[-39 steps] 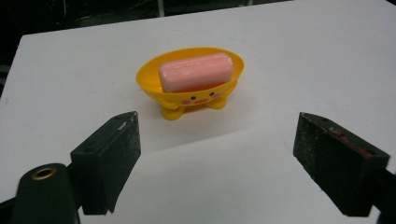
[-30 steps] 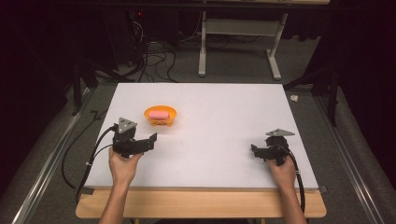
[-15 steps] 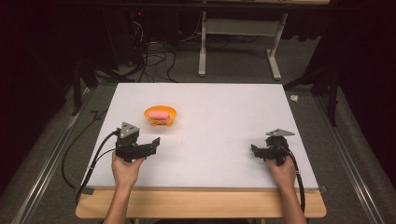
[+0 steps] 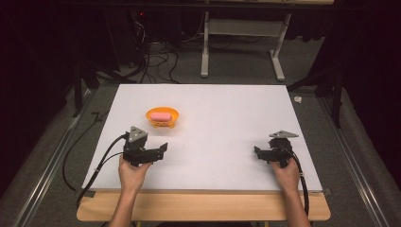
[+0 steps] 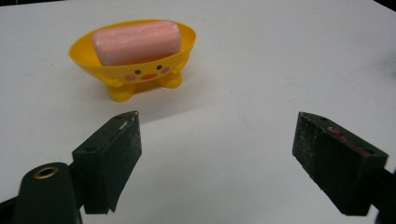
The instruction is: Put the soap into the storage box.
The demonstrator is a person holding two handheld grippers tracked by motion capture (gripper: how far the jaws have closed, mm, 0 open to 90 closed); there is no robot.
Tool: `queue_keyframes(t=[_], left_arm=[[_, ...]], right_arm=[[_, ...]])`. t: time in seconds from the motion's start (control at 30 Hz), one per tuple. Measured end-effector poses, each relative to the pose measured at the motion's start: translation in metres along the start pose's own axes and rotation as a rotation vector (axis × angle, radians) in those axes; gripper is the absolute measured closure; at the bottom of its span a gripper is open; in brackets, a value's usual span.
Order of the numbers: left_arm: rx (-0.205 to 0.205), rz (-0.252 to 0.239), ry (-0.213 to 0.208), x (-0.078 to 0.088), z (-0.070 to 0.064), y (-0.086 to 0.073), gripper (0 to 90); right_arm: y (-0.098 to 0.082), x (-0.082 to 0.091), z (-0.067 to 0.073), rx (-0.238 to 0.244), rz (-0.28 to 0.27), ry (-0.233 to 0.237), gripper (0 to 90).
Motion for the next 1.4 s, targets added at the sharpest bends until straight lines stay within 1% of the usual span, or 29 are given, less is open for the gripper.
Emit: queue_keyframes(t=[0.13, 0.37, 0.53, 0.7, 0.87, 0.97, 1.1, 1.23, 1.4], left_arm=[[-0.004, 0.01, -0.005, -0.005, -0.002, -0.002, 16.2], [-0.001, 0.021, -0.027, -0.013, -0.005, -0.004, 16.5], [0.013, 0.033, -0.05, -0.018, -0.004, -0.006, 16.6], [0.021, 0.047, -0.052, -0.024, -0.002, -0.009, 16.7], [0.029, 0.052, -0.05, -0.027, 0.0, -0.011, 16.7], [0.03, 0.055, -0.044, -0.029, 0.001, -0.013, 16.7], [0.02, 0.059, -0.041, -0.032, 0.001, -0.014, 16.7], [0.008, 0.066, -0.029, -0.036, 0.001, -0.016, 16.7], [-0.004, 0.071, -0.03, -0.041, 0.0, -0.019, 16.8]], right_arm=[[0.0, 0.0, 0.0, 0.0, 0.0, 0.0, 16.0], [0.0, 0.0, 0.0, 0.0, 0.0, 0.0, 16.0], [0.0, 0.0, 0.0, 0.0, 0.0, 0.0, 16.0], [0.0, 0.0, 0.0, 0.001, 0.0, 0.0, 16.0], [0.0, 0.0, 0.0, 0.001, 0.0, -0.001, 16.0], [0.0, 0.0, 0.0, 0.001, 0.0, 0.0, 16.0], [0.0, 0.0, 0.0, 0.001, 0.0, 0.0, 16.0], [0.0, 0.0, 0.0, -0.001, 0.0, -0.001, 16.0], [0.0, 0.0, 0.0, -0.001, -0.001, -0.001, 16.0]])
Point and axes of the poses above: each handheld gripper's, and its own axes: x roughly backward along the jaws, y roughly out of its top, z roughly to its left, the point moved 1 cm from there along -x, roughly forward along the jaws, and after that the axes turned 4 degrees about -y, right-handed, at the moved point
